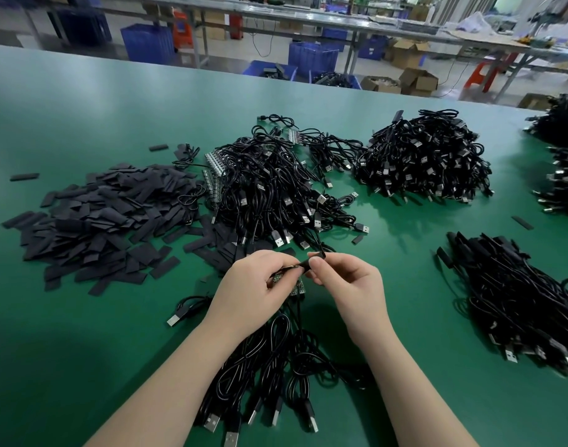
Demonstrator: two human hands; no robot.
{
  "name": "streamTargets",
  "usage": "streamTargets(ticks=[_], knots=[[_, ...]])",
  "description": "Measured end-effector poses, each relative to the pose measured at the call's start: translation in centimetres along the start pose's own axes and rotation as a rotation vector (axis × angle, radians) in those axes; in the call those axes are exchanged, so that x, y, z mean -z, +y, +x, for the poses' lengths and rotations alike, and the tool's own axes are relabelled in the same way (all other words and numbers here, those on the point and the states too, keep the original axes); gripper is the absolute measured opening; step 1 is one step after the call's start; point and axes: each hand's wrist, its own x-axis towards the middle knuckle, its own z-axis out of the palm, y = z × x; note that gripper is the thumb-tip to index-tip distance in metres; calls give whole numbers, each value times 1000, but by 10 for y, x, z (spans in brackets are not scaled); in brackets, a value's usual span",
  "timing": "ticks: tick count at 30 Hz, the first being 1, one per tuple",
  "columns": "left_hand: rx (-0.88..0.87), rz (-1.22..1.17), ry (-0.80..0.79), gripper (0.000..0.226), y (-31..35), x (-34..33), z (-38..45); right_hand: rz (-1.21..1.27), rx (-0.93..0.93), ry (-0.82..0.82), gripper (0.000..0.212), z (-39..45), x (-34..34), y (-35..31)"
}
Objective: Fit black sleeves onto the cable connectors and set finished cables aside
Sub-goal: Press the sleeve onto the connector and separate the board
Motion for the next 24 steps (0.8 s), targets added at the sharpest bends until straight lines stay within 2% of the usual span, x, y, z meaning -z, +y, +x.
streamTargets(ticks=[6,9,13,18,24], knots=[[19,61,-24,14,2,0,-2,-65,36,21,19,1,2,4],[74,112,-46,29,4,2,-2,-28,12,43,15,1,3,3],[56,92,-144,42,4,5,0,-1,-40,107,14,3,4,3],[15,165,-131,37,2,6,2,102,-66,142,8,2,2,2],[57,107,-45,29,0,6,0,130,-34,158,6,1,-1,1]])
